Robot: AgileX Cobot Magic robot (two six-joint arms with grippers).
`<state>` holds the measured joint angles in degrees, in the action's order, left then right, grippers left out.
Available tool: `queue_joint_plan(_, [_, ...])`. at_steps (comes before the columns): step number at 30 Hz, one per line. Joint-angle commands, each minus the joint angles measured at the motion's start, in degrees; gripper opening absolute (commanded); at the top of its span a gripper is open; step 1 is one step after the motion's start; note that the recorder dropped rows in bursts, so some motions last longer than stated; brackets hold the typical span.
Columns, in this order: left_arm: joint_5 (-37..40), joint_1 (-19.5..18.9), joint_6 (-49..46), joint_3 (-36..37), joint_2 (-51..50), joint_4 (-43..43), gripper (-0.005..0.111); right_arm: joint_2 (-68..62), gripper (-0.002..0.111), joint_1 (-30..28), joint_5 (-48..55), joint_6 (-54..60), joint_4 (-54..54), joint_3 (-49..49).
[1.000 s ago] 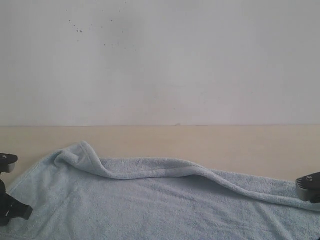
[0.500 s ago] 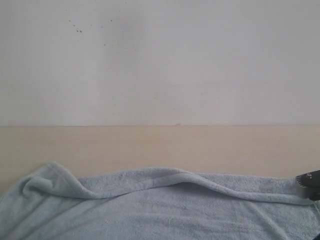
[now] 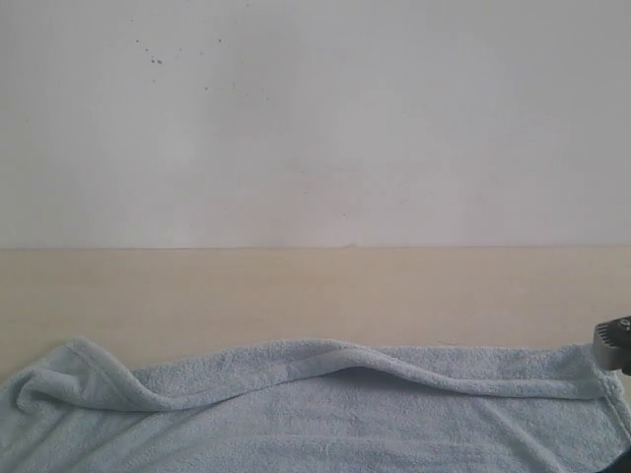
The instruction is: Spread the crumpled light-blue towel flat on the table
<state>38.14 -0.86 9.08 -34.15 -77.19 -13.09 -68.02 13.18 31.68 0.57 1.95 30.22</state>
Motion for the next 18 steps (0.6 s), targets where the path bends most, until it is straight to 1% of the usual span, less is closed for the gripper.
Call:
queue_joint_plan(1, [-8.09,0.0,2.59,-3.36,6.1,-5.97,0.005,0.44,0.0,-0.03,-0.38,0.7,-0.92,0.55])
queue_joint_plan(4, [-13.2,0.0,2.88,-6.31,5.85,-7.07,0.005,0.44,0.0,-0.03,-0.53,3.42,-3.35,0.55])
queue_joint_plan(6, [-14.92,0.0,2.88,-9.18,3.95,-7.07,0.009,0.44,0.0,-0.03,-0.42,4.81,-4.49,0.55])
queue_joint_plan(8, [-15.56,0.0,2.88,-12.05,0.41,-6.88,0.018,0.44,0.0,-0.03,-0.08,4.94,-4.49,0.55])
queue_joint_plan(10, [-15.92,0.0,2.88,-15.36,-4.0,-5.64,0.034,0.44,0.0,-0.03,0.06,4.94,-4.49,0.55])
queue_joint_plan(12, [-15.92,0.0,2.88,-18.39,-8.26,-4.36,0.047,0.44,0.0,-0.03,0.22,4.94,-4.49,0.55])
queue_joint_plan(13, [-15.92,0.0,2.88,-20.0,-10.53,-3.95,0.051,0.44,0.0,-0.03,0.33,4.94,-4.49,0.55])
queue_joint_plan(16, [-15.92,0.0,2.77,-23.76,-16.19,-2.26,0.05,0.44,0.0,-0.03,0.59,5.18,-4.49,0.55])
queue_joint_plan(18, [-16.35,0.12,1.04,-25.73,-19.35,-0.41,0.049,0.44,0.0,-0.03,0.59,5.57,-4.49,0.55])
